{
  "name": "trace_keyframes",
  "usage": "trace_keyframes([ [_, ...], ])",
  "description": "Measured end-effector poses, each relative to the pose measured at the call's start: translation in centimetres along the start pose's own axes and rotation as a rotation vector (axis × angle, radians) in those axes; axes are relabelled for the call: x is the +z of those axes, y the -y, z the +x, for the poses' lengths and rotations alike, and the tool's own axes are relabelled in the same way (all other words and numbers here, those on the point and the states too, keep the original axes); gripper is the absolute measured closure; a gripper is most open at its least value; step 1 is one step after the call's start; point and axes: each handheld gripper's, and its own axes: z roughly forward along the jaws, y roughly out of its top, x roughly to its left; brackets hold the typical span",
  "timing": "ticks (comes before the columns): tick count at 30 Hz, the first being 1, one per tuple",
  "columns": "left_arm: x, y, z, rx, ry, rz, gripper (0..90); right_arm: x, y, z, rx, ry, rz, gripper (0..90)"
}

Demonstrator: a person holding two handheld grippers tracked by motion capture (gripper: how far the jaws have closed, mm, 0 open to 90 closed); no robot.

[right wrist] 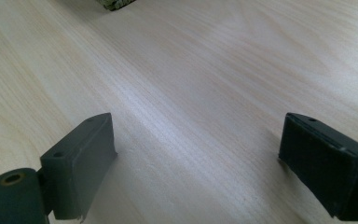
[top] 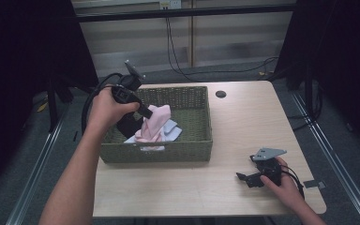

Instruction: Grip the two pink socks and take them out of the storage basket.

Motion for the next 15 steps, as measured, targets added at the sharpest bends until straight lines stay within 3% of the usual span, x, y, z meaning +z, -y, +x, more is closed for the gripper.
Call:
trace_keyframes([
  [7,0.1,0.9,-0.5,0.014,0.000,0.007,86.1,0.0,0.0,0.0,0.001,0.001,0.000,9.8],
  [15,0.4,2.0,-1.2,0.042,0.028,0.017,86.1,0.0,0.0,0.0,0.000,0.001,-0.001,9.8],
])
